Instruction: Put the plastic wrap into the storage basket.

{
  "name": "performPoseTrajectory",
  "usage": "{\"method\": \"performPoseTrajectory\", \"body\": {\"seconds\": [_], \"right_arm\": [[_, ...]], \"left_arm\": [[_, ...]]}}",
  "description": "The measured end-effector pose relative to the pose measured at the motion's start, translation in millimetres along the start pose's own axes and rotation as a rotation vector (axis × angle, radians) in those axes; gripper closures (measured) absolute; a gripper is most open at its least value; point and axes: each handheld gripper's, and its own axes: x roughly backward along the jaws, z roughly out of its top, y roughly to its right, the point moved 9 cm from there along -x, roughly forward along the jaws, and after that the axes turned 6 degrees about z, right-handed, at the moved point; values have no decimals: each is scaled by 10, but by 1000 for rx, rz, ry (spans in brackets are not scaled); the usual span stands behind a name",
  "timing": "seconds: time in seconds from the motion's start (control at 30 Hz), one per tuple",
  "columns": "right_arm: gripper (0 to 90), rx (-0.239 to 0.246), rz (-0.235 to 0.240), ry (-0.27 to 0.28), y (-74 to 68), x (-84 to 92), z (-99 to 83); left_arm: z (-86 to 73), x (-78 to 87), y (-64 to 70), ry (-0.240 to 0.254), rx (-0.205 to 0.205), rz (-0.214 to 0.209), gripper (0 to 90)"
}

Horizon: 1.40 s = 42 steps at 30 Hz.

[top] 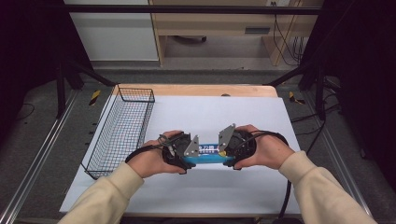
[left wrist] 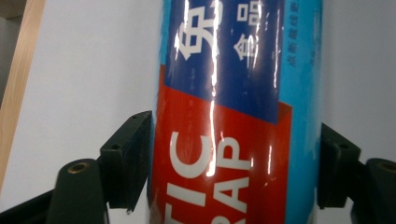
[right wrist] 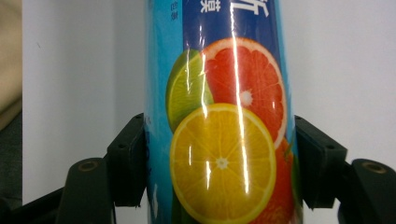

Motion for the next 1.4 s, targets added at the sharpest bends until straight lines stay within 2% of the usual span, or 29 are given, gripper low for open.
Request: {"method": "performPoseTrajectory", "body": {"seconds": [0.07,0.13,0.23,0.57,0.6,0.63,0.67,0.77,0.8,0.83,1.0,1.03,1.13,1.27,1.3,1.4], "right_arm": [[317,-1,0,0,-2,-3,-4],[316,0,1,1,-7,-12,-3],[315,6,19,3,-17,-27,-9],[308,44,15,-11,-33,-87,-3],[286,55,11,-16,-34,-97,-8],[203,69,-3,-28,-32,-113,-21],[157,77,-14,-26,-33,-122,-31],[90,80,-32,-32,-27,-128,-72],[78,77,-49,-39,-4,-124,-133],[74,71,-56,-32,3,-118,-160],[70,56,-75,-42,39,-81,-314],[69,38,-93,-35,66,-49,-399],[71,39,-113,-24,82,-6,-485],[68,-7,-145,-13,97,102,-702],[68,-7,-145,-13,97,102,-702],[60,-54,-160,-21,108,143,-830]], "left_arm": [[-1,1,17,2,-2,5,304],[-3,3,26,1,-2,4,307],[-9,10,68,12,21,7,309],[-42,15,128,12,38,28,312],[-50,15,126,10,40,29,312],[-56,13,123,8,41,33,312],[-74,8,109,8,48,37,312],[-93,3,101,4,56,34,313],[-108,-4,99,8,65,35,313],[-125,-1,93,-1,55,36,313],[-162,-11,94,-9,59,36,313],[-186,-11,92,-19,55,37,313],[-207,-15,93,-22,59,36,313],[-235,-23,91,-32,59,38,313],[-238,-22,90,-34,61,38,313],[-236,2,78,-35,70,43,313]]}}
